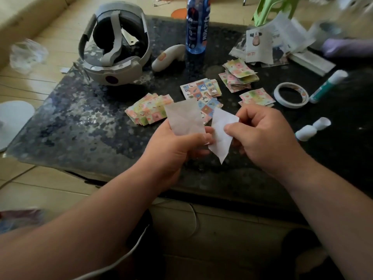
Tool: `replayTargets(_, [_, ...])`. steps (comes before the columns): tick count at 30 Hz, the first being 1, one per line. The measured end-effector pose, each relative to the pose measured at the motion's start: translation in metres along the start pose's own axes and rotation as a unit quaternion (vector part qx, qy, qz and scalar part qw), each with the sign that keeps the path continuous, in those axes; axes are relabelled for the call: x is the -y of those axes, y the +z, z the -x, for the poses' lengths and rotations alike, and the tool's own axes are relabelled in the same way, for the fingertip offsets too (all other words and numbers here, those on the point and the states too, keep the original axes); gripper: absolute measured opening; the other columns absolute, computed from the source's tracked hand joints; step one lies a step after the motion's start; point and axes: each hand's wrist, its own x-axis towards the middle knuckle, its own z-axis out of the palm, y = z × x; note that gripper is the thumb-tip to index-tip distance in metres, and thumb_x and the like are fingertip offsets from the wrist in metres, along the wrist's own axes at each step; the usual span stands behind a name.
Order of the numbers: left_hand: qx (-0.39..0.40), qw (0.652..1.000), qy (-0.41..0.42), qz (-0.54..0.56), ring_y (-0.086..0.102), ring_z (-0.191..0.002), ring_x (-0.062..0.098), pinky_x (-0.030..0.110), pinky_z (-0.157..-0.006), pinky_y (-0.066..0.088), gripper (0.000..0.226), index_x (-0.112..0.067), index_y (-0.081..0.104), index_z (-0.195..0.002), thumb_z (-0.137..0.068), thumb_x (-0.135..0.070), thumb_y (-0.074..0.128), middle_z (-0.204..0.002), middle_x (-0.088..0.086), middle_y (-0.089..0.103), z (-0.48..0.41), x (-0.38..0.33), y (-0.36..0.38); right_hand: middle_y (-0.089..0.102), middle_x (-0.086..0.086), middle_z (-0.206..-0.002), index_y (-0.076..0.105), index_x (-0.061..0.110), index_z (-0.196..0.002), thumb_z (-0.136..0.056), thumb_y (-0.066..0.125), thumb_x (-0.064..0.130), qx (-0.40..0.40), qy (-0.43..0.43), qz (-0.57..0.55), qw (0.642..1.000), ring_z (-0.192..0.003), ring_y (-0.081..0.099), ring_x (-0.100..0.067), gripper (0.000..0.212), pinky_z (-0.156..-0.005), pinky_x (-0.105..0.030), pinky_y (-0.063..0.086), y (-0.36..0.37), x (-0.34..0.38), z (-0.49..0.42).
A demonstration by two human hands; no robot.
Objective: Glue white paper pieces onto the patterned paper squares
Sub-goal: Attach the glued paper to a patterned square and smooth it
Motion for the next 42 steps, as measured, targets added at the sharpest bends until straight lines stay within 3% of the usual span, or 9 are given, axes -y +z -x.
replayTargets(3, [0.017,0.999,-0.014,0.025,0.073,-0.103,0.031,0.038,-0.076,0.061,0.057,-0.003,0.06,-0.129,-0.075,-0.007,0.08,-0.112,0.015,0.074,0.001,0.002,0.013,0.056,-0.002,-0.062,0.061,0.014,-0.07,-0.088,0.071,0.015,-0.002,-0.07,0.076,0.995,-0.06,0.054,-0.011,0.02,-0.051,-0.02,0.044,-0.009,-0.005,0.01])
replayTargets(11, [0.052,0.993,-0.04,0.095,0.068,-0.111,0.039,0.052,-0.094,0.054,0.055,-0.001,0.057,-0.134,-0.083,-0.012,0.077,-0.124,0.021,0.069,0.002,0.012,0.049,0.051,0.003,-0.079,0.056,0.014,-0.075,-0.09,0.066,0.019,-0.06,-0.226,0.231,0.944,-0.071,0.048,-0.015,0.018,-0.059,-0.042,0.045,-0.023,-0.034,0.031])
replayTargets(15, [0.019,0.994,-0.052,0.094,0.072,-0.089,0.029,0.037,-0.073,0.059,0.057,0.001,0.056,-0.132,-0.079,-0.004,0.075,-0.109,0.017,0.073,-0.006,0.016,0.064,0.056,-0.004,-0.088,0.06,0.01,-0.079,-0.091,0.063,0.018,-0.062,-0.243,0.256,0.934,-0.082,0.054,-0.023,0.015,-0.061,-0.045,0.049,-0.027,-0.042,0.038])
replayTargets(20, [-0.027,0.998,-0.047,0.03,0.073,-0.099,0.038,0.043,-0.074,0.06,0.058,0.003,0.056,-0.129,-0.075,0.02,0.071,-0.113,0.025,0.071,-0.019,0.03,0.067,0.06,-0.002,-0.094,0.068,0.013,-0.089,-0.088,0.07,0.026,0.002,-0.245,0.257,0.935,-0.089,0.056,-0.022,0.013,-0.07,-0.044,0.052,-0.035,-0.046,0.041])
replayTargets(24, [-0.044,0.995,0.003,-0.095,0.074,-0.1,0.03,0.05,-0.088,0.059,0.073,-0.014,0.059,-0.123,-0.059,0.003,0.088,-0.11,0.01,0.075,-0.02,0.026,0.063,0.064,0.0,-0.096,0.07,0.012,-0.096,-0.085,0.074,0.026,-0.042,-0.234,0.212,0.948,-0.094,0.057,-0.021,0.018,-0.081,-0.039,0.049,-0.051,-0.046,0.036])
replayTargets(27, [-0.016,0.991,0.026,-0.132,0.074,-0.101,0.024,0.05,-0.09,0.059,0.077,-0.024,0.059,-0.122,-0.055,-0.003,0.091,-0.11,0.003,0.075,-0.016,0.02,0.062,0.061,0.013,-0.105,0.071,0.016,-0.111,-0.085,0.076,0.027,-0.089,-0.18,0.206,0.958,-0.104,0.055,-0.013,0.029,-0.091,-0.019,0.043,-0.059,-0.04,0.031])
replayTargets(30, [0.012,0.988,0.036,-0.147,0.073,-0.105,0.024,0.051,-0.092,0.057,0.079,-0.029,0.058,-0.124,-0.058,-0.002,0.092,-0.114,0.002,0.075,-0.011,0.015,0.062,0.057,0.026,-0.114,0.063,0.032,-0.129,-0.084,0.08,0.037,-0.017,-0.011,0.13,0.991,-0.101,0.057,0.006,0.048,-0.083,-0.001,0.041,-0.066,-0.033,0.026])
replayTargets(35, [0.065,0.993,0.011,-0.101,0.072,-0.105,0.032,0.048,-0.087,0.059,0.092,-0.02,0.054,-0.134,-0.055,0.008,0.091,-0.114,0.01,0.074,-0.006,0.01,0.058,0.079,-0.008,-0.089,0.077,0.014,-0.096,-0.083,0.083,0.017,0.055,0.149,-0.102,0.982,-0.084,0.077,-0.025,0.015,-0.08,-0.047,0.064,-0.067,-0.028,0.02])
replayTargets(42, [0.095,0.991,-0.08,0.047,0.074,-0.086,0.026,0.039,-0.067,0.061,0.048,-0.008,0.062,-0.126,-0.08,-0.016,0.07,-0.105,0.012,0.075,-0.001,0.001,0.059,0.077,-0.016,-0.081,0.075,0.007,-0.079,-0.081,0.08,0.009,0.096,0.163,-0.142,0.972,-0.079,0.076,-0.029,0.006,-0.064,-0.033,0.063,-0.067,-0.023,0.026])
